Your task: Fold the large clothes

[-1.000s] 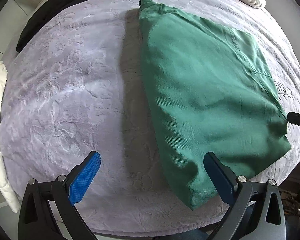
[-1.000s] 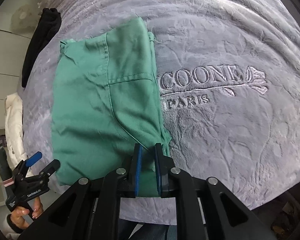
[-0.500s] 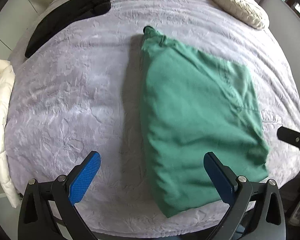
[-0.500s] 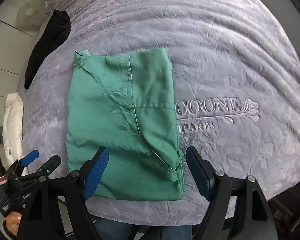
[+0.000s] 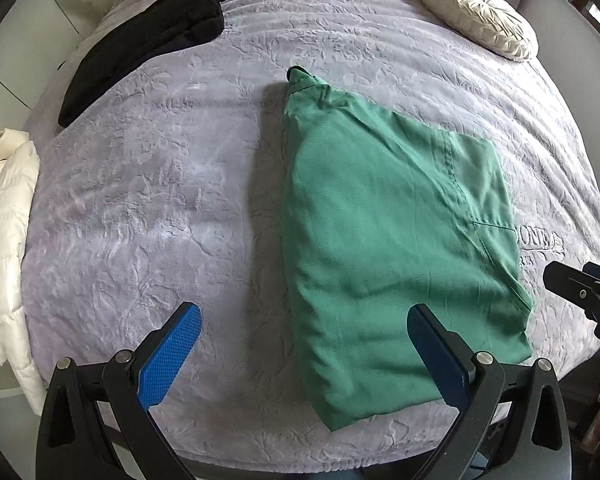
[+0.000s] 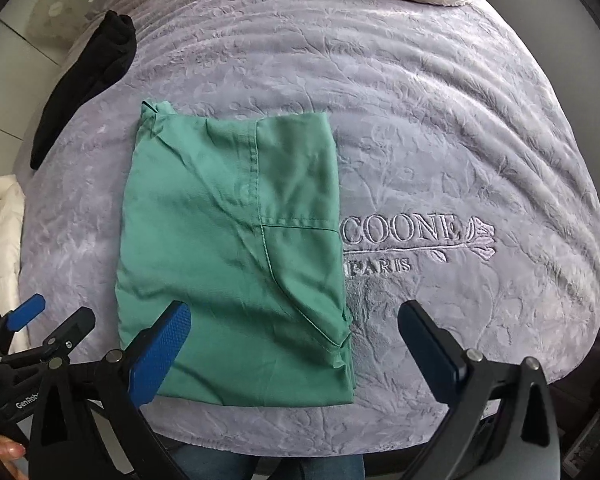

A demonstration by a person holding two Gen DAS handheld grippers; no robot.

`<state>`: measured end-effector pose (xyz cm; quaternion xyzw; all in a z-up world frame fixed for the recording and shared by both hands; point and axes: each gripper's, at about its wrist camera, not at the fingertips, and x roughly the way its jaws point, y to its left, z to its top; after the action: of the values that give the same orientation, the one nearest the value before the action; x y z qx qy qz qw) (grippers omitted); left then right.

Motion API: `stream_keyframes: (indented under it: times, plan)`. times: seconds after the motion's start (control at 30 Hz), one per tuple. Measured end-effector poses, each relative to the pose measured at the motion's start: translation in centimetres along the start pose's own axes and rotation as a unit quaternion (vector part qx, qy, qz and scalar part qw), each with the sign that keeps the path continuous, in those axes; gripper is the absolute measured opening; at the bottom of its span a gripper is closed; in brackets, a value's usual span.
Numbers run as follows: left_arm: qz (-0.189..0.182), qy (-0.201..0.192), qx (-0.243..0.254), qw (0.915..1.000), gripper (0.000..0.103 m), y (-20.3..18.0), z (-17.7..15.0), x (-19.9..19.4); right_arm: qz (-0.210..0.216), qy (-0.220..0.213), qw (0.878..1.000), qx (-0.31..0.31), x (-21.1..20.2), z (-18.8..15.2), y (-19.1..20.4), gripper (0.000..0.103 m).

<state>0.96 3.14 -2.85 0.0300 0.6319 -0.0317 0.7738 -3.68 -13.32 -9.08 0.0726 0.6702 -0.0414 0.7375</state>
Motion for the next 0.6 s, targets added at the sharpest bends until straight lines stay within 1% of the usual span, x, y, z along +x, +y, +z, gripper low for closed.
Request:
stream_keyframes:
  times: [0.3,0.6]
  plan:
    - [0.01,-0.007,0.006,0.9999,0.103,-0.37,0.63,-0.66,-0.024,-0.01,1.0,-0.009,-0.59,0.37,0.56,0.103]
    - [0.011,-0.007,0.007,0.9999,0.103,-0.74,0.76,-0.78,-0.037,-0.014,0.999,-0.012,-0.82,0.52,0.75,0.103]
